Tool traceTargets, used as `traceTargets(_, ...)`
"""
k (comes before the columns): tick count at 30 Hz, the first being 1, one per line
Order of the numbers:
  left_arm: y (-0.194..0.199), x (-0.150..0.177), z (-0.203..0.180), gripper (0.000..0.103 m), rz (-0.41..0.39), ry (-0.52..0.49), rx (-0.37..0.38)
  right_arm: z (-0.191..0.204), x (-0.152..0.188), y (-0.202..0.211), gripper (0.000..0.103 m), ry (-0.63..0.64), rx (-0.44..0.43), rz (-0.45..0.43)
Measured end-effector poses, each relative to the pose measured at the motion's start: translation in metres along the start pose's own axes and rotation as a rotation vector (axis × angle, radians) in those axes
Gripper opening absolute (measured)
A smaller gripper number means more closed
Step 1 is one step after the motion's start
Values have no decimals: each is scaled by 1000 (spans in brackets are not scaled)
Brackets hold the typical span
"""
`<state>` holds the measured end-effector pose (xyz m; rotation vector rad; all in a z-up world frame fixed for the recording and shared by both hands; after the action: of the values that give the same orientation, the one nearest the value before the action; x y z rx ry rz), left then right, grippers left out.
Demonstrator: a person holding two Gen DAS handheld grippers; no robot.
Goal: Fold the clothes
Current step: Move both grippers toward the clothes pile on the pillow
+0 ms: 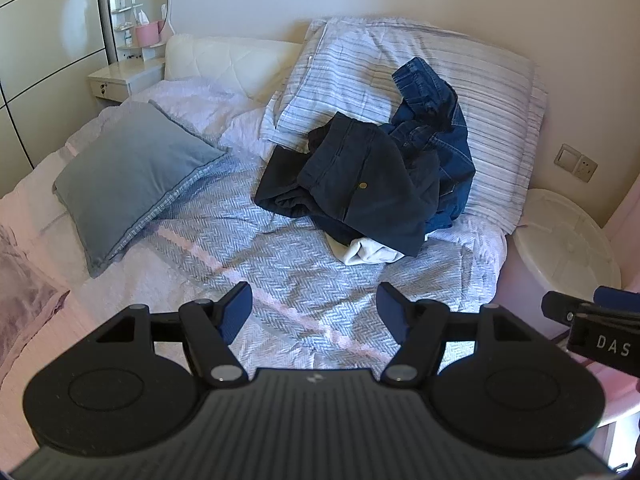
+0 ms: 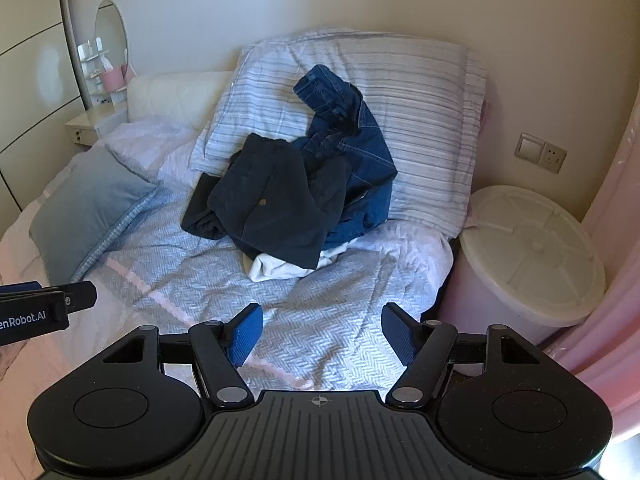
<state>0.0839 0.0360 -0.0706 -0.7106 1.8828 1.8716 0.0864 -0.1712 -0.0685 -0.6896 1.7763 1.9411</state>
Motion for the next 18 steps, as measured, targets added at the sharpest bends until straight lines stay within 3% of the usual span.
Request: traceTargets(18,-69,-45,-16,65,76,46,-25,-17,-55,-75,69,76,-27,51)
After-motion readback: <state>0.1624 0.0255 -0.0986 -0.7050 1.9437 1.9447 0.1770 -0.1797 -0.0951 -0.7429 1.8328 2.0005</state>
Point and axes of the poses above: each gripper's, at about its wrist camera, not at the fingertips, and y roughly against the way its jaws point, z to its left, x to its underside, the point moved 5 cm from there along -y, roughly the way its jaws point, and after that the axes turned 6 degrees about z, right-handed, at the moved point
